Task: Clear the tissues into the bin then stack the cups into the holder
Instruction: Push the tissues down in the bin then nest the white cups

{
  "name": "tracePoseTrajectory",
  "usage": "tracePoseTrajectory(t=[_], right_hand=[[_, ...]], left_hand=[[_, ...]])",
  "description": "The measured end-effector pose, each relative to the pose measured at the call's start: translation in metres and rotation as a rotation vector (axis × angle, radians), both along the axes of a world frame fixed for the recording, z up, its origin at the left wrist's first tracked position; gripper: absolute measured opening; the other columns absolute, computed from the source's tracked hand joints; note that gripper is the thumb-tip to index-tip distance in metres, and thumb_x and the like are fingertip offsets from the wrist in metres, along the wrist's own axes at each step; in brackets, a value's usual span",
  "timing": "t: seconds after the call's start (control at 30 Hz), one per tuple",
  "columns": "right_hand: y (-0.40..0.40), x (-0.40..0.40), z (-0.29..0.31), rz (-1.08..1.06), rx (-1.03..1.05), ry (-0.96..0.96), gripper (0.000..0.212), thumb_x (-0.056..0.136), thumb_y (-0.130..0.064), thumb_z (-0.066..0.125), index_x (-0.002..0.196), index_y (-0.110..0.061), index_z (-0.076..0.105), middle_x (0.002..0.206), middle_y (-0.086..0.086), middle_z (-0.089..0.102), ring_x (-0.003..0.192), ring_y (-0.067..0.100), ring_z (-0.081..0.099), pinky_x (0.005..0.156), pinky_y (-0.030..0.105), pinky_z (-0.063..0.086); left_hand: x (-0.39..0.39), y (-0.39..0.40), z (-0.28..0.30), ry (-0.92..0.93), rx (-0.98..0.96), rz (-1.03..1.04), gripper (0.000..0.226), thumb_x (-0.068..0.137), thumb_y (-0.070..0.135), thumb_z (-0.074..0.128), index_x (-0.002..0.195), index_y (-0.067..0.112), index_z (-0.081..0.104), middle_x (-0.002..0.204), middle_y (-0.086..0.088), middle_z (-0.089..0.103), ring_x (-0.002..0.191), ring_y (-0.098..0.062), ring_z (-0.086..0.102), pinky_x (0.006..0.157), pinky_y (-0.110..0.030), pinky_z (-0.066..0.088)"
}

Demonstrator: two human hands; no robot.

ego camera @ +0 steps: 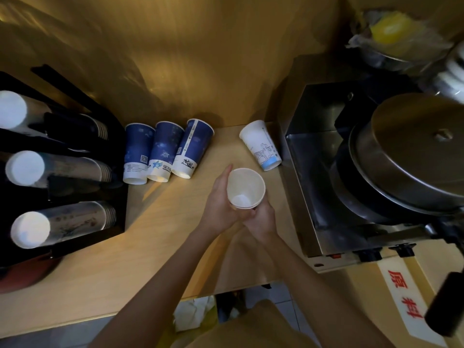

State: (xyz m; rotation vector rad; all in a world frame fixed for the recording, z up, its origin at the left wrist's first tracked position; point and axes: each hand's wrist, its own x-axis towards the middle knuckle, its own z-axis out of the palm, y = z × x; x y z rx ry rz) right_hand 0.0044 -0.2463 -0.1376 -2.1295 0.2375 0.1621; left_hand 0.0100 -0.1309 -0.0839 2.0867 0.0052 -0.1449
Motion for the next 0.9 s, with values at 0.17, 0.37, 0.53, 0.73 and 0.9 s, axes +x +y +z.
tracePoseTrajectory(t=[0.17,0.37,0.53,0.73,0.9], right_hand=[[-0.008,0.011,0.009,0.168,-0.165,0.049,0.025,0.088,-0.019,0.055,0.112,-0.013,0.057,0.115,0.034,0.055,0.106,0.034,0.059,0.076,0.033,0.051],[-0.028,0.065,0.022,0.231,-0.289,0.074,0.027,0.077,-0.012,0.059,0.103,-0.015,0.061,0.103,0.015,0.069,0.097,0.035,0.063,0.083,0.044,0.053],[-0.026,0.117,0.04,0.037,-0.406,-0.149,0.033,0.087,-0.012,0.053,0.119,-0.005,0.048,0.125,0.019,0.053,0.112,0.034,0.052,0.092,0.042,0.047],[-0.018,0.145,0.012,0.065,-0.665,0.017,0.066,0.085,-0.025,0.059,0.135,-0.003,0.024,0.137,0.022,0.038,0.123,0.035,0.04,0.096,0.044,0.042],[-0.011,0.139,0.006,0.033,-0.732,0.061,0.055,0.087,-0.017,0.055,0.131,0.0,0.027,0.134,0.025,0.042,0.119,0.039,0.044,0.092,0.043,0.042]], left_hand=[[0.004,0.004,-0.009,-0.018,0.015,0.057,0.107,0.05,0.022,0.089,0.138,0.016,0.028,0.144,-0.003,0.039,0.131,-0.017,0.037,0.101,-0.023,0.031],[0.014,0.006,-0.006,-0.037,-0.019,0.072,0.097,0.052,0.021,0.088,0.132,0.019,0.034,0.134,0.002,0.046,0.118,-0.011,0.043,0.092,-0.022,0.037],[0.012,0.005,-0.008,-0.004,-0.057,0.091,0.096,0.051,0.021,0.087,0.13,0.027,0.033,0.12,0.018,0.042,0.11,-0.003,0.043,0.084,-0.013,0.039],[0.013,0.005,-0.007,0.025,-0.093,0.09,0.095,0.049,0.023,0.089,0.124,0.032,0.031,0.119,0.015,0.045,0.107,-0.003,0.046,0.077,0.006,0.035],[0.014,0.006,-0.012,0.023,-0.094,0.087,0.096,0.047,0.025,0.089,0.122,0.037,0.03,0.121,0.014,0.046,0.11,-0.005,0.047,0.079,0.004,0.037]])
